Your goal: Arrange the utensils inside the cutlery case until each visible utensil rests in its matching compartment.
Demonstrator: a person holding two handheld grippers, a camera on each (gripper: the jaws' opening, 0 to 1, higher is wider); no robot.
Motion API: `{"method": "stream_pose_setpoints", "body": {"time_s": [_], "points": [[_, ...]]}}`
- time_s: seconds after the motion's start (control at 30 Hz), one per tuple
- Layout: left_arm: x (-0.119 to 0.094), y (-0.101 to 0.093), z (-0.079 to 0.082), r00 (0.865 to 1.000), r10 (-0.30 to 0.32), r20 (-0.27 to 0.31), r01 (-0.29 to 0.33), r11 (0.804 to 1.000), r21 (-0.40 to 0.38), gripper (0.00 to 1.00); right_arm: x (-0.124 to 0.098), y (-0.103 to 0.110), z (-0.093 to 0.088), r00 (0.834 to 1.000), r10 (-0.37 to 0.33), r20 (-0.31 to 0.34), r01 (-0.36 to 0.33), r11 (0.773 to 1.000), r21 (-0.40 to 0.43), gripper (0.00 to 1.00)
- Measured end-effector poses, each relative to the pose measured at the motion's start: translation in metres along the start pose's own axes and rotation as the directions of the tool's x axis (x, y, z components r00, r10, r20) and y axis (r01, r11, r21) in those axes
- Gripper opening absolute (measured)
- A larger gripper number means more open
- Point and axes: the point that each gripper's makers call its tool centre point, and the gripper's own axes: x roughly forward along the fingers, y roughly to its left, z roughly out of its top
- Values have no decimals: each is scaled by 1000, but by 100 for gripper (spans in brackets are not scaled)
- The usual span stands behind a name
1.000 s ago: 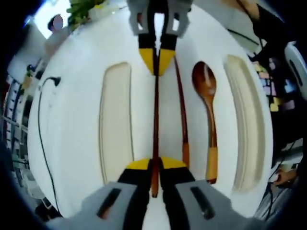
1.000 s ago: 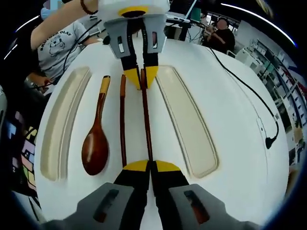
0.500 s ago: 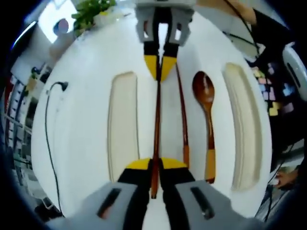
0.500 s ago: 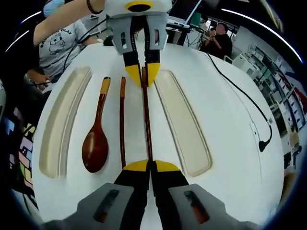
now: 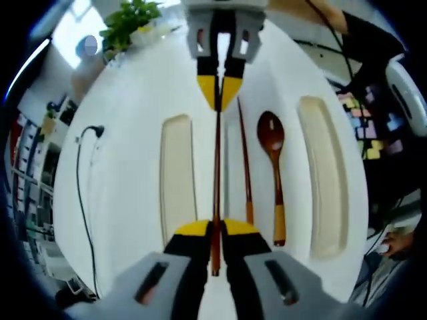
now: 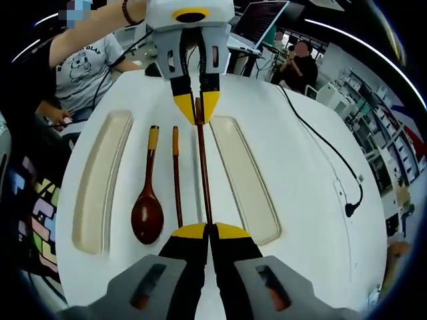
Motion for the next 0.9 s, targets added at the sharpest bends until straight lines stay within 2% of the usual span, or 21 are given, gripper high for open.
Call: {"method": "stream_pose_setpoints", "body": {"time_s": [0.13, 0.53, 0.9], "points": [[-4, -8, 2, 1000, -2, -10, 2, 1000, 25, 6, -6, 9, 3, 1000, 9, 0, -9, 1000, 1, 0], [-10, -27, 4, 1000, -25, -10, 25, 1000, 4, 6, -9, 29, 2, 1000, 14, -15, -14, 1000, -1, 1], [-13, -58, 4, 998, -63, -13, 63, 997, 33, 6, -14, 56, 1, 999, 28, -28, -28, 1000, -2, 1]]}}
